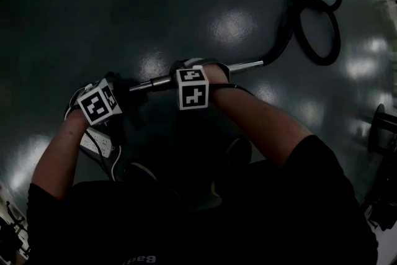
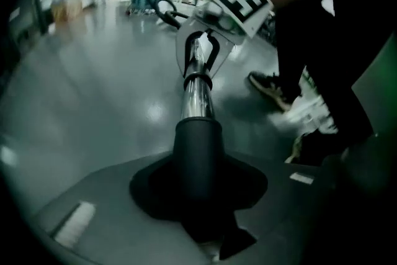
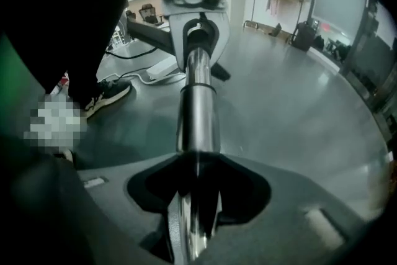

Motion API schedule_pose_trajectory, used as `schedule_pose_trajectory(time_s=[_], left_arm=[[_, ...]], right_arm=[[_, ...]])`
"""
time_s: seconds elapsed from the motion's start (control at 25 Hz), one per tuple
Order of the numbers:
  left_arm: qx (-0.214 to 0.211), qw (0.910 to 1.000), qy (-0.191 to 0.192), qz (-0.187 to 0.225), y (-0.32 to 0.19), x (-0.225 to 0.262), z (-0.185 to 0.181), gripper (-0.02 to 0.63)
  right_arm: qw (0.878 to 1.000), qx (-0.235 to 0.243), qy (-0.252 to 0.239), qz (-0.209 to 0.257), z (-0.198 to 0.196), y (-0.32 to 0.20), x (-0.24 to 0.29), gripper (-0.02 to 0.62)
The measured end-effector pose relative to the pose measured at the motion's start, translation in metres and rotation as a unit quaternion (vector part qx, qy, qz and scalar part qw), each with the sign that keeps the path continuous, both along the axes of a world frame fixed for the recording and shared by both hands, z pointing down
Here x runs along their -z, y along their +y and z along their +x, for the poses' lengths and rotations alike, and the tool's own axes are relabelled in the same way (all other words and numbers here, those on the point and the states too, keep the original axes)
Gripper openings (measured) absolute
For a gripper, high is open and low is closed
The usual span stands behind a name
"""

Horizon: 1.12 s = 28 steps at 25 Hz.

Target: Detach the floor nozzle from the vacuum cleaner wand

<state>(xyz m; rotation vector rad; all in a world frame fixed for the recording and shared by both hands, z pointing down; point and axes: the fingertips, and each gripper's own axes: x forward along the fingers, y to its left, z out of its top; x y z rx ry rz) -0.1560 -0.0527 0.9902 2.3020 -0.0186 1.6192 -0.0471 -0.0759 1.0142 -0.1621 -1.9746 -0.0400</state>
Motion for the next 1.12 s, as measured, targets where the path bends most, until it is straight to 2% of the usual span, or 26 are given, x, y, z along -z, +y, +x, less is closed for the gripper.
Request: schedule_pose_trajectory(time_s=[0.04, 0.12, 0.16, 0.2, 0.24, 0.28, 0.32, 0.36, 0.4, 0.44, 0.48, 0.52, 0.56, 0.6, 0.64, 0.72, 0.76, 0.84, 0.92, 1.0, 1.04, 1.08, 1.12], left_arm=[[-0.03, 0.9971, -0.015, 0.068, -0.011, -0.002, -0.001, 0.137], [-0.077, 0.9804, -0.041, 0.177, -0.032, -0.001, -0.004, 0.138], [-0.086, 0.9735, -0.048, 0.206, -0.038, 0.0, -0.005, 0.14], [-0.083, 0.9729, -0.047, 0.211, -0.042, 0.0, -0.006, 0.14], [-0.067, 0.9794, -0.036, 0.187, -0.04, 0.0, -0.005, 0.133], [-0.042, 0.9891, -0.018, 0.14, -0.036, -0.001, -0.004, 0.133], [-0.012, 0.9969, 0.003, 0.078, -0.027, -0.001, -0.002, 0.133], [0.02, 0.9996, 0.021, 0.006, -0.016, 0.001, 0.001, 0.133], [0.052, 0.9956, 0.035, -0.069, -0.003, 0.004, 0.003, 0.133], [0.083, 0.9851, 0.046, -0.143, 0.011, 0.006, 0.005, 0.133], [0.111, 0.9701, 0.054, -0.209, 0.022, 0.008, 0.005, 0.133], [0.132, 0.9556, 0.063, -0.256, 0.031, 0.009, 0.006, 0.133], [0.14, 0.9479, 0.07, -0.277, 0.035, 0.009, 0.007, 0.133], [0.134, 0.9503, 0.071, -0.272, 0.036, 0.009, 0.007, 0.133], [0.113, 0.961, 0.067, -0.243, 0.035, 0.006, 0.006, 0.133], [0.046, 0.9883, 0.047, -0.138, 0.026, -0.001, 0.002, 0.133], [0.014, 0.9962, 0.036, -0.078, 0.018, -0.005, 0.0, 0.135], [-0.029, 0.9994, 0.012, 0.016, 0.002, -0.014, -0.004, 0.137], [-0.051, 0.9963, -0.026, 0.064, -0.008, -0.021, -0.008, 0.137], [-0.045, 0.9936, -0.074, 0.073, -0.012, -0.027, -0.015, 0.132], [-0.019, 0.9949, -0.086, 0.049, -0.01, -0.03, -0.018, 0.13], [0.028, 0.9966, -0.078, 0.003, -0.006, -0.029, -0.018, 0.13], [0.088, 0.9936, -0.046, -0.055, -0.002, -0.025, -0.014, 0.13]], right_arm=[[1.0, -0.006, 0.001, -0.01, 0.001, -0.004, 0.002, 0.158], [1.0, -0.017, 0.004, -0.024, 0.003, -0.011, 0.007, 0.158], [0.999, -0.022, 0.005, -0.024, 0.002, -0.014, 0.009, 0.158], [1.0, -0.024, 0.006, -0.02, 0.002, -0.016, 0.01, 0.158], [1.0, -0.024, 0.007, -0.013, 0.002, -0.018, 0.01, 0.158], [1.0, -0.022, 0.008, -0.005, 0.003, -0.018, 0.008, 0.157], [1.0, -0.017, 0.009, 0.003, 0.004, -0.016, 0.006, 0.156], [1.0, -0.01, 0.011, 0.011, 0.004, -0.013, 0.004, 0.158], [1.0, -0.001, 0.013, 0.019, 0.005, -0.008, 0.002, 0.158], [0.999, 0.009, 0.015, 0.028, 0.005, -0.003, -0.001, 0.158], [0.999, 0.018, 0.016, 0.036, 0.005, 0.002, -0.003, 0.158], [0.999, 0.024, 0.017, 0.04, 0.005, 0.005, -0.005, 0.158], [0.999, 0.027, 0.018, 0.041, 0.005, 0.008, -0.006, 0.158], [0.999, 0.028, 0.018, 0.04, 0.005, 0.01, -0.007, 0.158], [0.999, 0.027, 0.019, 0.036, 0.006, 0.01, -0.008, 0.158], [0.999, 0.021, 0.021, 0.026, 0.008, 0.008, -0.01, 0.158], [0.999, 0.016, 0.022, 0.023, 0.009, 0.005, -0.01, 0.158], [1.0, 0.006, 0.024, 0.019, 0.01, -0.001, -0.011, 0.158], [0.999, -0.003, 0.028, 0.015, 0.01, -0.005, -0.012, 0.158], [0.999, -0.009, 0.036, 0.015, 0.01, -0.007, -0.014, 0.158], [0.999, -0.01, 0.041, 0.017, 0.012, -0.007, -0.016, 0.158], [0.999, -0.01, 0.047, 0.021, 0.015, -0.008, -0.019, 0.158], [0.998, -0.009, 0.053, 0.025, 0.019, -0.008, -0.023, 0.158]])
